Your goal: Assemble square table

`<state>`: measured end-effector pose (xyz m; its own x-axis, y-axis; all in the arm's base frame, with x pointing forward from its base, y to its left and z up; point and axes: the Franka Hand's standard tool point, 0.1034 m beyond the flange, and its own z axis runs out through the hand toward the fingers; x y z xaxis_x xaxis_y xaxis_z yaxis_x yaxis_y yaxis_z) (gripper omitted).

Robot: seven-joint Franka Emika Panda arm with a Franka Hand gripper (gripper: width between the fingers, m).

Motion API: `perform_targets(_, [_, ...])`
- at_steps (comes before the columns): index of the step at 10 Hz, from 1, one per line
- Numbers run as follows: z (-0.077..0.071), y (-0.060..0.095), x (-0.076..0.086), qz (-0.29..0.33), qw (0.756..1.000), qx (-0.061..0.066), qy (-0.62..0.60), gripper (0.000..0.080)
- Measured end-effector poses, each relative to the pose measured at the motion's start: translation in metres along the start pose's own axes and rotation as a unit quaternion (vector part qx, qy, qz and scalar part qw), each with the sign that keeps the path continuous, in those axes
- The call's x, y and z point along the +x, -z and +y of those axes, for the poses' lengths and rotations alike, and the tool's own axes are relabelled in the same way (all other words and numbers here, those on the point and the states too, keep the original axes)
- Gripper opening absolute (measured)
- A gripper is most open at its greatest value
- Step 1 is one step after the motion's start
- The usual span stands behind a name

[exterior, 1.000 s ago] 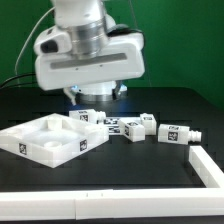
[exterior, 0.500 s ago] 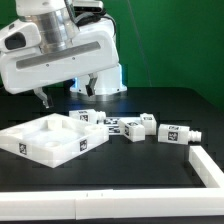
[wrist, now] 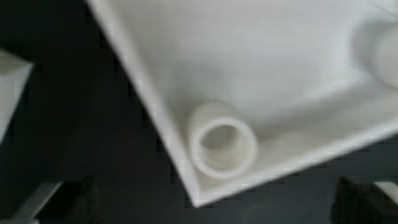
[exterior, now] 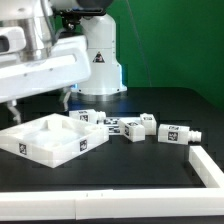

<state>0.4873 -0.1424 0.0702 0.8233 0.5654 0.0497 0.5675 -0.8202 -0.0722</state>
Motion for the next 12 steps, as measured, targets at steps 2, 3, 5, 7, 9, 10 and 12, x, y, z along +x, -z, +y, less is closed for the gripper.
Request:
perform_targets(2, [-0.001,0.0,0.0,-0.003,1.0,0.003,-0.019,0.0649])
perform_targets(3, [-0.001,-0.001,-0.001,-0.004,1.0,0.003,-0.02,0.0649])
perform_targets(5, [0.001,-0.021,-0.015,-0.01,1.0,0.001,-0.02,0.0649])
perform_targets(7, [0.01,-0.042,-0.023,-0.019,1.0,-0.003,-0.004,0.0649])
perform_targets(9, [0.01,-0.054,-0.025,-0.021,1.0,-0.009,0.003,0.0649])
perform_targets(10, [0.008,-0.055,-0.025,-0.02,1.0,-0.014,0.006,0.0649])
perform_targets(12, [0.008,-0.056,-0.026,-0.021,1.0,-0.014,0.005,0.0526])
